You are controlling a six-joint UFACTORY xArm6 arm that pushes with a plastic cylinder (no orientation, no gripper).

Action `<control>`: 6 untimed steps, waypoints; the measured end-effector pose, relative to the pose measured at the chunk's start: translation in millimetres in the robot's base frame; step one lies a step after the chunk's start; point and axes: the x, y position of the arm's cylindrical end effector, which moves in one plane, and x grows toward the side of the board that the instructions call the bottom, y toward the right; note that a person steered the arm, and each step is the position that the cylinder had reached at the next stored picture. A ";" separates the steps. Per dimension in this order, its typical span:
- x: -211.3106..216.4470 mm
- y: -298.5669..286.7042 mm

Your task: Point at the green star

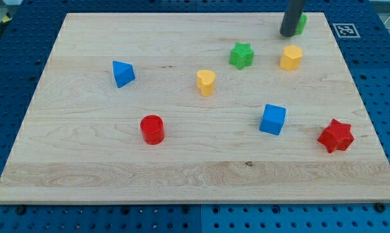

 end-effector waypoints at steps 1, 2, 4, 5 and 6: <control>4.1 -33.3; 27.8 -43.3; 92.9 -43.2; 106.5 -51.4; 125.6 -71.7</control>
